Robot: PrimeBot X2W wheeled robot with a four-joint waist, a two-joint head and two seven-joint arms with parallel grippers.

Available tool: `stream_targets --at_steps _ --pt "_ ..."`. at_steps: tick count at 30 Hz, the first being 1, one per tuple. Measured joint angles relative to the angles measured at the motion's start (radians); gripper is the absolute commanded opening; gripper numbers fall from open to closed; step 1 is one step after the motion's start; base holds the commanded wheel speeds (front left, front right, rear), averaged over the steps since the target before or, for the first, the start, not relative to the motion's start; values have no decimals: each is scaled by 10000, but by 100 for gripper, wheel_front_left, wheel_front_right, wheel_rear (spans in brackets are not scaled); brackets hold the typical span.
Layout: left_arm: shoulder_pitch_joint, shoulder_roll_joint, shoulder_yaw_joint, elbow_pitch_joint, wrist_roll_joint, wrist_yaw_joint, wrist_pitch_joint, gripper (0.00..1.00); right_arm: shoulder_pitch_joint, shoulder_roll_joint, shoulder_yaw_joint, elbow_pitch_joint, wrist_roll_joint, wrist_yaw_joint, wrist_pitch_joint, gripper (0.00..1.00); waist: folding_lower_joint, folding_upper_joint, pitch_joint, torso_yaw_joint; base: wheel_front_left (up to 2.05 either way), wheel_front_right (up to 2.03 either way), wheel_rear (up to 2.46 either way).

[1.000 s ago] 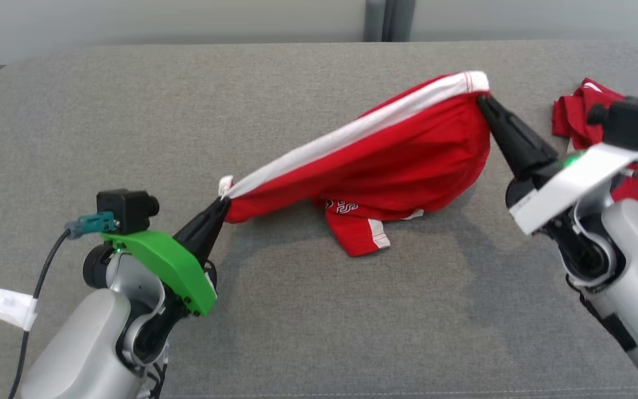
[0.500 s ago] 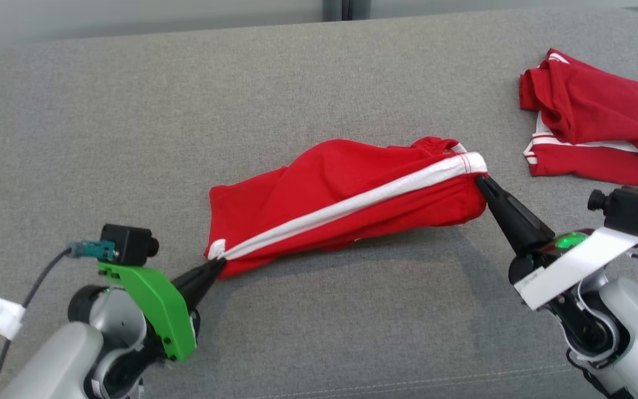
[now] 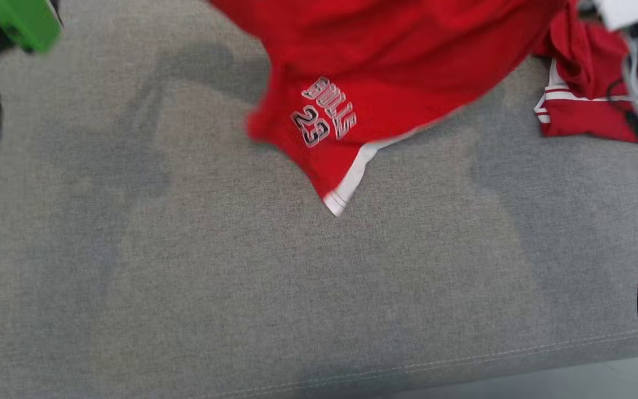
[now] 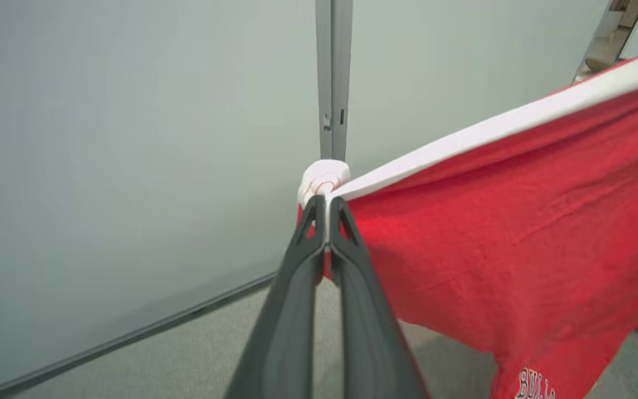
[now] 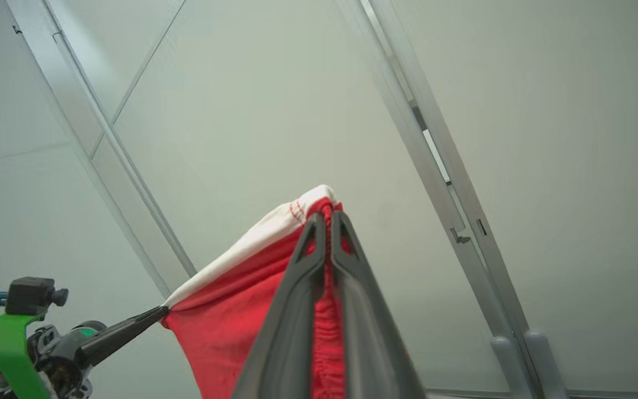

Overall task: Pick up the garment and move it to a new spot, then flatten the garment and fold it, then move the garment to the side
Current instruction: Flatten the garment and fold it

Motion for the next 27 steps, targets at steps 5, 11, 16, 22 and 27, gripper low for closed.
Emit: stream_targets --at_steps 5,11,16,22,27 --pt "-2689 -552 677 -123 779 -100 -1354 0 -2418 435 -1160 134 -75 -226 -963 0 0 0 642 -35 0 0 0" --pt "-2736 -1281 694 454 757 -408 -2439 0 -2832 278 -612 941 -698 46 -1488 0 0 0 873 179 0 0 0" --pt "-522 -1350 102 1024 497 -577 -2750 0 -775 6 320 1532 -965 134 -1413 0 1 0 546 386 0 0 0" --pt "2473 -1501 -92 1162 -180 -583 -3363 0 1738 21 917 1705 -849 136 -1595 0 0 0 31 584 0 0 0" --pt "4594 -1804 -144 1444 -612 -583 -3952 0 3373 -73 1607 1455 -677 134 -1618 7 0 0 -497 655 0 0 0"
